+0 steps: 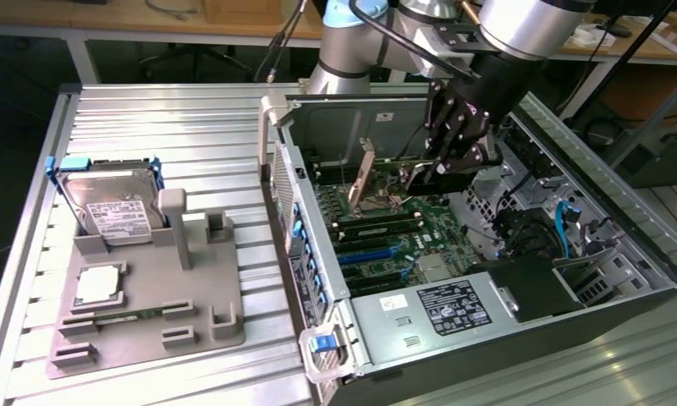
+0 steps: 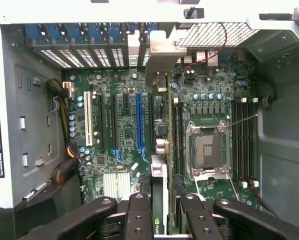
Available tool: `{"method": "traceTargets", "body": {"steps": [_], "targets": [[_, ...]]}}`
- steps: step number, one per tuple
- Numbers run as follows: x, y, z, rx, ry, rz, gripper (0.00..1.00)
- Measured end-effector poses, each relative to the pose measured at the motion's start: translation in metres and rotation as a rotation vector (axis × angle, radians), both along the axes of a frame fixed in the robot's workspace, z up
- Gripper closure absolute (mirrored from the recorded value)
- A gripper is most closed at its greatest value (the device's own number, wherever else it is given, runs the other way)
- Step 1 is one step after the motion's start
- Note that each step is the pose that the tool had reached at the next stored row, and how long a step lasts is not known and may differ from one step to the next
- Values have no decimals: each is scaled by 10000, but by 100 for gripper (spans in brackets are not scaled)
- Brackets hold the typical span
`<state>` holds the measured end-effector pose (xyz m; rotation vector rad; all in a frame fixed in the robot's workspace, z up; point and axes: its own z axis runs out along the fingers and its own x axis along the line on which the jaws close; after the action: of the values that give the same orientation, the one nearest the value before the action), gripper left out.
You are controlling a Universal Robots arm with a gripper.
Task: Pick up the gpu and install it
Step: 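Insert the gpu into the slot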
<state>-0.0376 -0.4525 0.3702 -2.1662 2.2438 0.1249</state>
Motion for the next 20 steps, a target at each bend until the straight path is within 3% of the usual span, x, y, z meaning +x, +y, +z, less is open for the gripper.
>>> {"method": "traceTargets", "body": {"steps": [11,20], "targets": [[-1,-12,-203,1,0,1,73],[-29,-50,-381,0,0,1,73]]}}
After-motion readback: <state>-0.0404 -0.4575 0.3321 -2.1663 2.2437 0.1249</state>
